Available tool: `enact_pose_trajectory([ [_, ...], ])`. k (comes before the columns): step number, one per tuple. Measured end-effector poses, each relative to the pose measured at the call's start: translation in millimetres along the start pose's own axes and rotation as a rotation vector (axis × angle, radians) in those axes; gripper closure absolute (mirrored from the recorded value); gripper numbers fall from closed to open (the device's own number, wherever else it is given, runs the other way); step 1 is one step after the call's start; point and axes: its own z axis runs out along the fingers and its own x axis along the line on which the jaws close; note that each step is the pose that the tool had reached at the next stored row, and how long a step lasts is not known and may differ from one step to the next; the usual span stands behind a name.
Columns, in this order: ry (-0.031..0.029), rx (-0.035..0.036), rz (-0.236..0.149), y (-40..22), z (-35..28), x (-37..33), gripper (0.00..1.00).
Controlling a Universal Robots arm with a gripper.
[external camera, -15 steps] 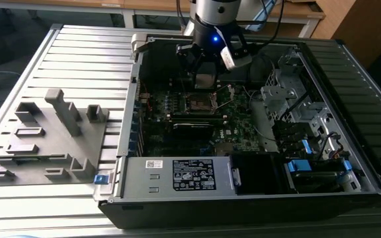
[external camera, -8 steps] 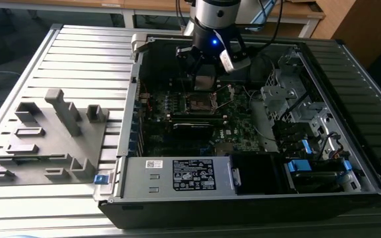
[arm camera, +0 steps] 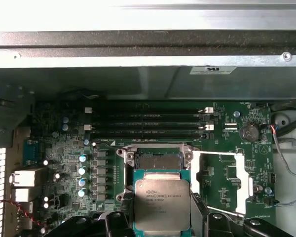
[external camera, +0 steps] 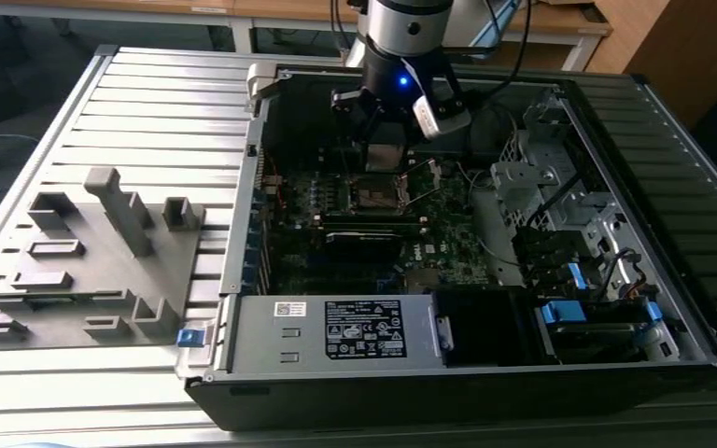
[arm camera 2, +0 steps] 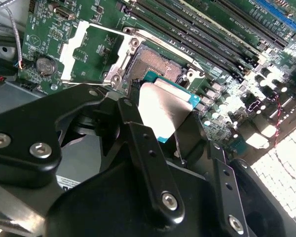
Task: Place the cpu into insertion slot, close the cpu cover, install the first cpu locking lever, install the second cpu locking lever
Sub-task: 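Place the cpu into insertion slot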
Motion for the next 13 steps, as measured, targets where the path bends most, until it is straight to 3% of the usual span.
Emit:
enact_pose_trajectory([
  [13,0.0000,0.0000,0.000,-0.1,1.2,0.0,0.46],
])
